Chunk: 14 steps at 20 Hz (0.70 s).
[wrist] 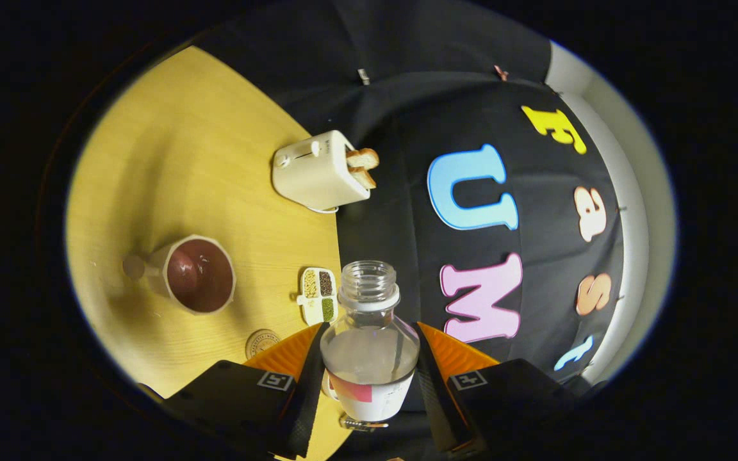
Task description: Take the bottle from table, then pour the juice into the cup, finally place the bottle on the coaster
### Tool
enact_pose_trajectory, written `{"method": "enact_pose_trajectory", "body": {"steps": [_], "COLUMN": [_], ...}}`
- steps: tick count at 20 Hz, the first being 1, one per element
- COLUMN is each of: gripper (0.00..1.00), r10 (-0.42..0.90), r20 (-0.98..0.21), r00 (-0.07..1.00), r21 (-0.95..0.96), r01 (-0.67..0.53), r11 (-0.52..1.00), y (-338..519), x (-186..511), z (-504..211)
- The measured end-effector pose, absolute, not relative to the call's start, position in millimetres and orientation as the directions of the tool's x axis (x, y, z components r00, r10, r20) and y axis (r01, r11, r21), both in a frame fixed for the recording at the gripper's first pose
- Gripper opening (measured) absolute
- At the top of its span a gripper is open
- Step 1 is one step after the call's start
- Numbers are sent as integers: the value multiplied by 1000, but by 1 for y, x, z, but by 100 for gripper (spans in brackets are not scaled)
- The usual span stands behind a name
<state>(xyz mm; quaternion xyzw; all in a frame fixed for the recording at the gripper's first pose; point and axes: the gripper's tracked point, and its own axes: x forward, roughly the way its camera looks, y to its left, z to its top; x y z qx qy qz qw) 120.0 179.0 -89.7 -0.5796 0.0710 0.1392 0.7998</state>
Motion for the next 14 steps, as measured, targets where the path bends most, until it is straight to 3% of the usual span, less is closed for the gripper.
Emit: {"method": "enact_pose_trajectory", "body": {"steps": [6, 14], "gripper": [73, 73], "r10": [153, 324], "r20": [-297, -207], "r00": [943, 923], "r21": [-684, -335], "r01": [-322, -378], "r11": [655, 863], "y": [157, 141], "x": [118, 116], "z": [-51, -1]}}
